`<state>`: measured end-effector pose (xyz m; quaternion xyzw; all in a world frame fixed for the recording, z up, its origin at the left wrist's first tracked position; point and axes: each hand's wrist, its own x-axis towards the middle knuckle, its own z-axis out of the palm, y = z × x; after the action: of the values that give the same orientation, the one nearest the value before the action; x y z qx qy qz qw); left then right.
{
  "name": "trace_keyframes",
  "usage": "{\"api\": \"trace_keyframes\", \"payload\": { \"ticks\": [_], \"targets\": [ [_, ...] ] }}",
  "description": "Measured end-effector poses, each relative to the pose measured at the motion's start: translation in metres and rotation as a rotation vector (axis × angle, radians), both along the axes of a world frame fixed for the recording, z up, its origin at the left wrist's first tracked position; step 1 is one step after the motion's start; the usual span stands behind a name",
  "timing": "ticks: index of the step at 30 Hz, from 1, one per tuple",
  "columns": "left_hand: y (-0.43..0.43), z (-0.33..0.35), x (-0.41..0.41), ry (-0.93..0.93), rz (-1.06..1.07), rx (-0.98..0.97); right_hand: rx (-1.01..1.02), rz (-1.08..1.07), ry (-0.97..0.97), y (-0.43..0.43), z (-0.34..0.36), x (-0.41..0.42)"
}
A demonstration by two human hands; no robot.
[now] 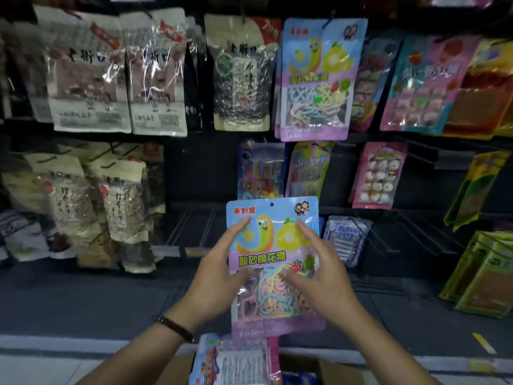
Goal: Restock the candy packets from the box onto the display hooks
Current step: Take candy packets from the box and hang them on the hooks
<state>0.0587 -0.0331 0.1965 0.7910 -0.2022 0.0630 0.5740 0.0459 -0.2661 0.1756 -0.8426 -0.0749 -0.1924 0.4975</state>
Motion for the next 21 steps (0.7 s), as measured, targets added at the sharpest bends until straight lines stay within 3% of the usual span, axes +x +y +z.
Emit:
{"api": "trace_keyframes", "payload": {
  "ticks": [3,10,21],
  "targets": [
    [-0.01,0.042,0.019,-0.078,-0.042,0.073,0.034,0.007,-0.038,-0.013,0.047,0.017],
    [-0.031,0.148,0.068,-0.245,-0.077,0.18,-0.173,-0.043,-0.172,-0.041,0.174,0.053],
    [-0.085,0.289,0.157,-0.514,0.048,0.415,-0.249,-0.113,-0.152,-0.091,0.306,0.131]
  ]
}}
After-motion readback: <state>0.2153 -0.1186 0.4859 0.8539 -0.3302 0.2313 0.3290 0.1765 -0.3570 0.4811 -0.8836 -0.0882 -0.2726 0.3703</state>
